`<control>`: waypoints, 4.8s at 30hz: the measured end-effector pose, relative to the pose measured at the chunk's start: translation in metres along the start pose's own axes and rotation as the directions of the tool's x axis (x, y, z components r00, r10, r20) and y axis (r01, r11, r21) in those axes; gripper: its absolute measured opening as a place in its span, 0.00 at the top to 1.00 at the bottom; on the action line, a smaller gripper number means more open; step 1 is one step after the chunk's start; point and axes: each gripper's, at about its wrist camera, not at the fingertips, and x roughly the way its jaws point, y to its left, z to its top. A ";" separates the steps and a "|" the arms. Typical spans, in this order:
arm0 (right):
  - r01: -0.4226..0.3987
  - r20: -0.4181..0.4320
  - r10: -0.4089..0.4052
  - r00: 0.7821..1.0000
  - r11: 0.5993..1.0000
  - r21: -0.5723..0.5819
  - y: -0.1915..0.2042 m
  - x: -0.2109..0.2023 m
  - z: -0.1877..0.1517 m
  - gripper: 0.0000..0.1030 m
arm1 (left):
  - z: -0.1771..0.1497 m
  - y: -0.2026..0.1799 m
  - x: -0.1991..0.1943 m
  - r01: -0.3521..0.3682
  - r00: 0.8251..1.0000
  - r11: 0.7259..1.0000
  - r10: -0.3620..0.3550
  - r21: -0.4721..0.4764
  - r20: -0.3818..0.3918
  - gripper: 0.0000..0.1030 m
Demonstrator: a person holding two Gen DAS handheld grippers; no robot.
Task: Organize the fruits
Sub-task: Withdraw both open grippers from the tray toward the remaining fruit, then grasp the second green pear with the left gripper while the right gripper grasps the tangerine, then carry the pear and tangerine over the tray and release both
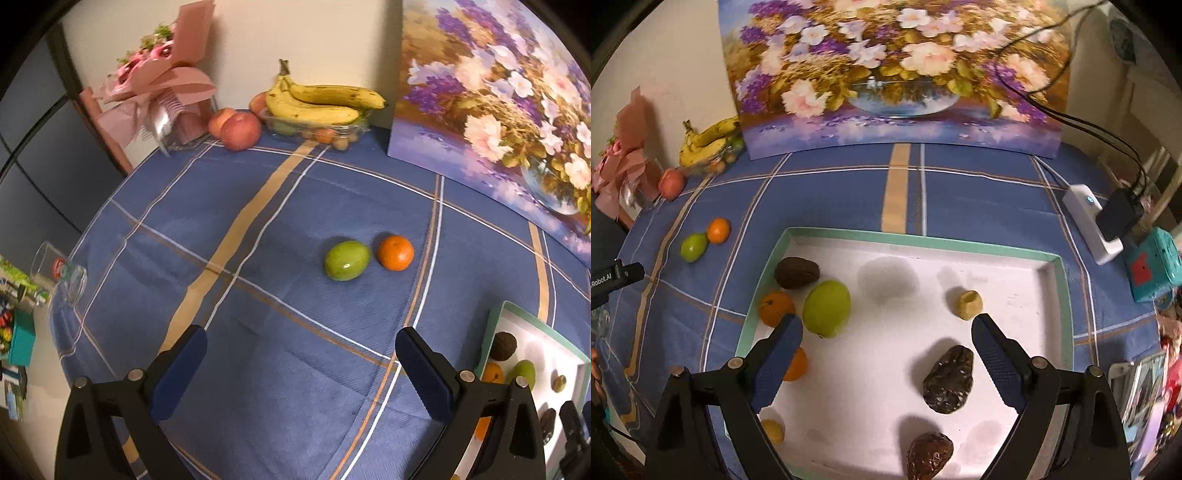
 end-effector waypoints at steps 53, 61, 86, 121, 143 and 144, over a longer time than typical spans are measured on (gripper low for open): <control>-0.274 -0.147 0.262 0.954 0.960 -0.065 0.202 0.136 0.080 0.53 | 0.071 0.083 0.141 0.322 0.934 0.922 -0.347 -0.215 -0.090 0.12; -0.306 -0.195 0.295 0.935 0.952 -0.028 0.212 0.165 0.076 0.55 | 0.069 0.075 0.148 0.337 0.925 0.917 -0.364 -0.212 -0.107 0.12; -0.179 -0.163 0.173 0.971 0.984 -0.021 0.158 0.154 0.063 0.66 | 0.062 0.017 0.147 0.466 0.864 0.878 -0.478 -0.107 -0.160 0.44; -0.134 -0.071 0.129 0.989 0.989 -0.068 0.137 0.055 0.004 0.66 | 0.026 0.011 0.043 0.556 0.819 0.828 -0.561 -0.073 -0.119 0.57; 0.042 -0.189 -0.031 0.981 0.997 0.057 0.020 0.014 -0.103 0.66 | -0.076 -0.083 0.017 0.544 0.822 0.814 -0.468 0.204 -0.325 0.56; 0.043 -0.196 -0.031 0.980 0.997 0.059 0.018 0.015 -0.105 0.66 | -0.077 -0.084 0.015 0.538 0.827 0.815 -0.460 0.214 -0.324 0.57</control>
